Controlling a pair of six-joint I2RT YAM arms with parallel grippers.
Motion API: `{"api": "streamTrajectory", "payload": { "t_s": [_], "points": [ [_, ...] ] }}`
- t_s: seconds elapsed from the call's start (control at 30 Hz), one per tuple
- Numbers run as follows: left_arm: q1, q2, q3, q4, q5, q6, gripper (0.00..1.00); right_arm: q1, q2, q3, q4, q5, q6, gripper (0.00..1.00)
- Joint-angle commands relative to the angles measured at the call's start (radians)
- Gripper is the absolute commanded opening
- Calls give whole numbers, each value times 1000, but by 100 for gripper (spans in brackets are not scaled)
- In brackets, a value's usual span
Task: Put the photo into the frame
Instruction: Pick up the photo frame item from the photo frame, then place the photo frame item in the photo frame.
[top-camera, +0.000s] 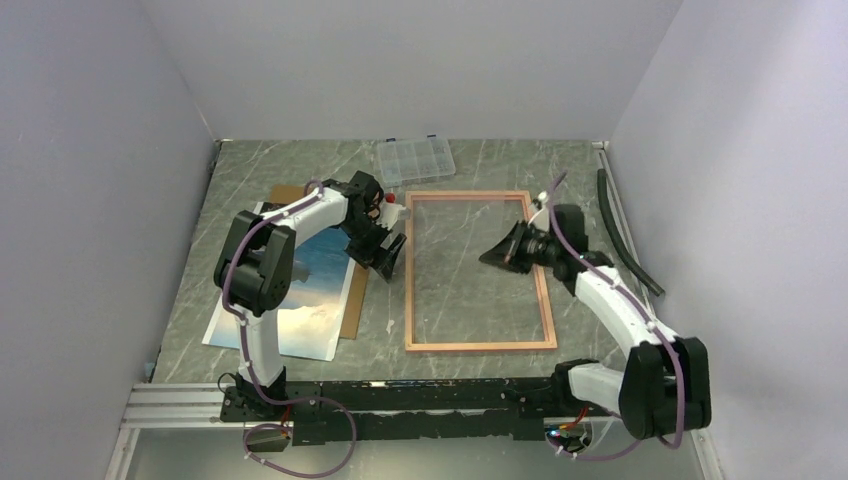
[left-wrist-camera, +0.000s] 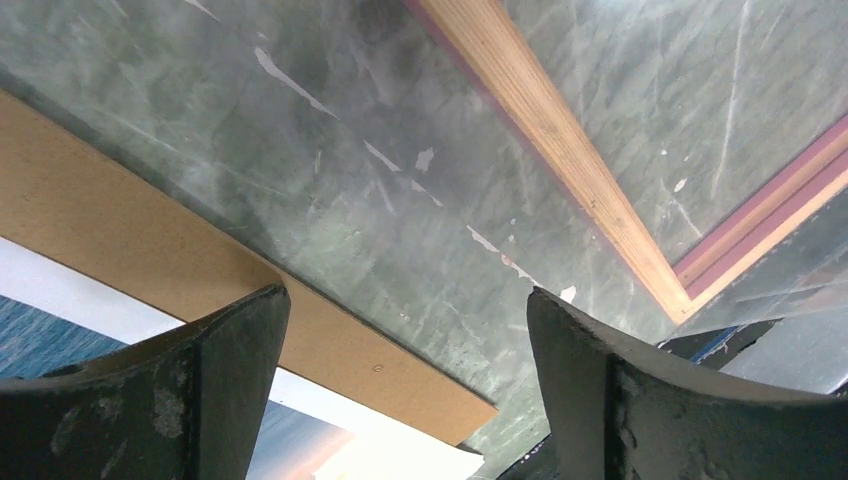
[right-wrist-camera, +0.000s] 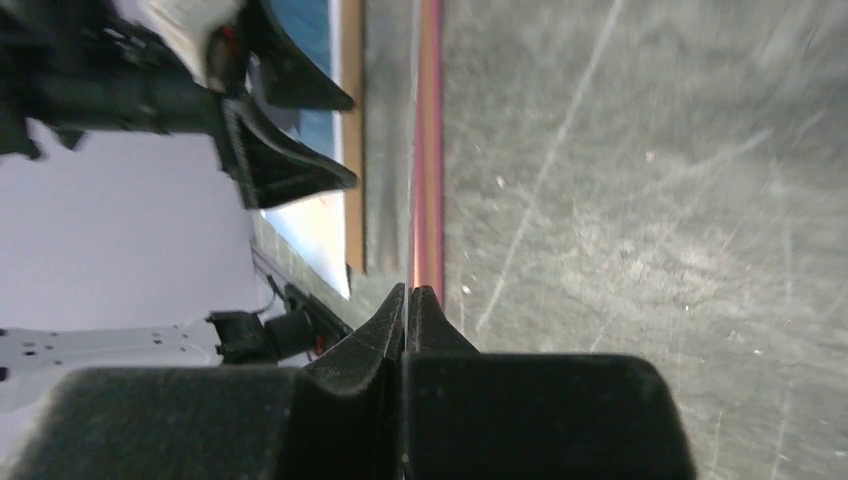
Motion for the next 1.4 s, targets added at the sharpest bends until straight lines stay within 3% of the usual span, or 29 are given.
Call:
{"api": "streamTrajectory", "payload": {
  "t_s": [0.0, 0.13, 0.37, 0.67, 1.03, 1.17, 1.37],
  "points": [
    [-2, -71, 61, -9, -14, -33, 95, -75, -97, 213, -203, 23, -143, 0],
    [-8, -49, 85, 6, 8, -72, 95, -124, -126, 381, -390, 39, -215, 0],
    [-40, 31, 137, 61, 12, -144, 93, -160, -155, 557, -545, 74, -255, 0],
    [-76, 141, 211, 96, -5, -174, 77, -163, -180, 596, -618, 73, -269, 0],
    [-80, 170, 154, 143, -139, -172, 54, -163, -173, 546, -583, 38, -259, 0],
    [-78, 149, 146, 138, -112, -173, 55, -163, -165, 533, -578, 37, -264, 0],
    [-79, 110, 177, 158, -1, -239, 75, -163, -165, 543, -605, 54, -282, 0]
  ]
}}
